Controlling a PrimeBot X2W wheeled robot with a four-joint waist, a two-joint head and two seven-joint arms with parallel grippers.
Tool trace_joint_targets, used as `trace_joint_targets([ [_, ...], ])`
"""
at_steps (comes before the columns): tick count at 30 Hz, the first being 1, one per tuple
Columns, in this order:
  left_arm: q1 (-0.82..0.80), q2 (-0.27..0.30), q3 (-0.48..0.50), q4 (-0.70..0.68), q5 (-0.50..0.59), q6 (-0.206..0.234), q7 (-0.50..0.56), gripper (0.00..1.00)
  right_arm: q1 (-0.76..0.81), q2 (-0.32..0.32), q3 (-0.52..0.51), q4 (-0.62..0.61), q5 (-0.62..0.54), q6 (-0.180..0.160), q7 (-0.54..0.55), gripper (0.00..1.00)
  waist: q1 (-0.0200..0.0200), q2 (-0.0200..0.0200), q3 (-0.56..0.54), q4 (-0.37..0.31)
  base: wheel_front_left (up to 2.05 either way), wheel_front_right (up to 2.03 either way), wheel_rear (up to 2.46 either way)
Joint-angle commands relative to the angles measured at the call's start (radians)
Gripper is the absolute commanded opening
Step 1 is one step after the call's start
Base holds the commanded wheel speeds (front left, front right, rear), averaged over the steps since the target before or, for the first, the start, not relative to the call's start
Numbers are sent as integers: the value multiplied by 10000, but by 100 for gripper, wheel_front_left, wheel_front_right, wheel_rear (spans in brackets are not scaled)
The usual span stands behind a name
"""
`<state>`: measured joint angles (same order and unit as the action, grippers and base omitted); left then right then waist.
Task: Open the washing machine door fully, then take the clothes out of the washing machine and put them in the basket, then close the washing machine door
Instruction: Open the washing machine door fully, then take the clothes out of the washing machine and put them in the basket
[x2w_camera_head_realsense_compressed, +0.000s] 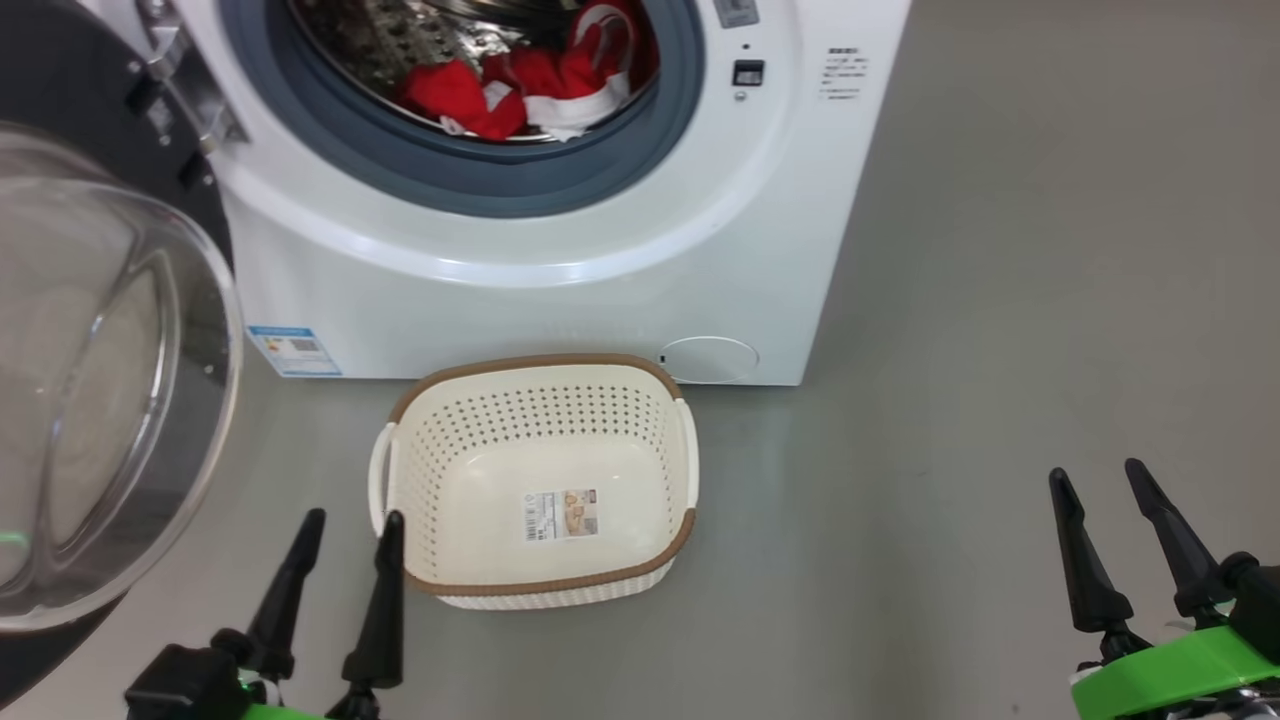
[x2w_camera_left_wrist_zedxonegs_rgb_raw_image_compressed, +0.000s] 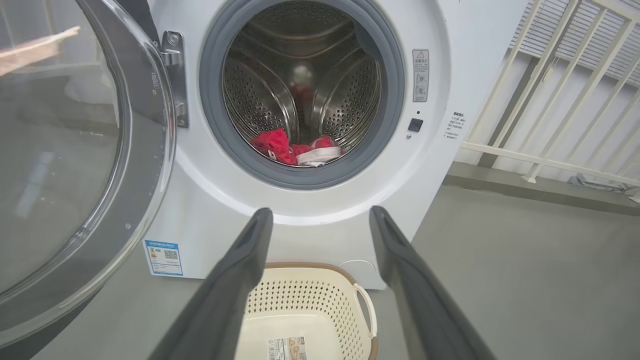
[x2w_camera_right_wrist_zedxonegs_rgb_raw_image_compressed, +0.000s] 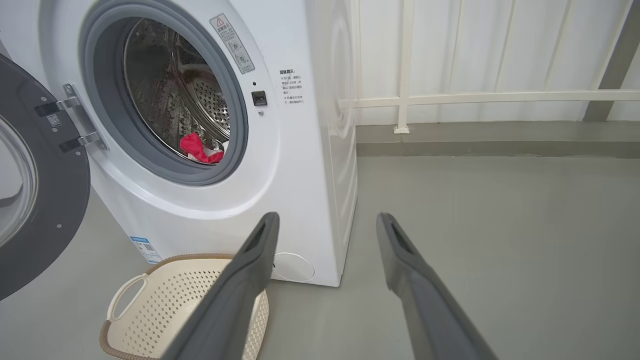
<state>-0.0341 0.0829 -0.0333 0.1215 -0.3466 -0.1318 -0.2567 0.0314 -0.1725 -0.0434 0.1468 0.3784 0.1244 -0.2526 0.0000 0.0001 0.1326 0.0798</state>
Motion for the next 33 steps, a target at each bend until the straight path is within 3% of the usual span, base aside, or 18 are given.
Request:
trace_joint_targets([
  [1, -12, 163, 187, -316, -111, 12, -51, 100, 15, -134, 95, -282, 116, 63, -92, 100, 0, -1, 7, -168, 0, 0, 0],
  [7, -17, 184, -195, -383, -177, 12, -51, 100, 109, -80, -63, -345, 120, 63, -92, 100, 0, -1, -3, -400, 0, 0, 0],
  [33, 9, 321, -61, -538, -359, 12, -51, 100, 136, -23, 45, -356, 105, 63, -92, 100, 0, -1, -101, -505, 15, -15, 0],
])
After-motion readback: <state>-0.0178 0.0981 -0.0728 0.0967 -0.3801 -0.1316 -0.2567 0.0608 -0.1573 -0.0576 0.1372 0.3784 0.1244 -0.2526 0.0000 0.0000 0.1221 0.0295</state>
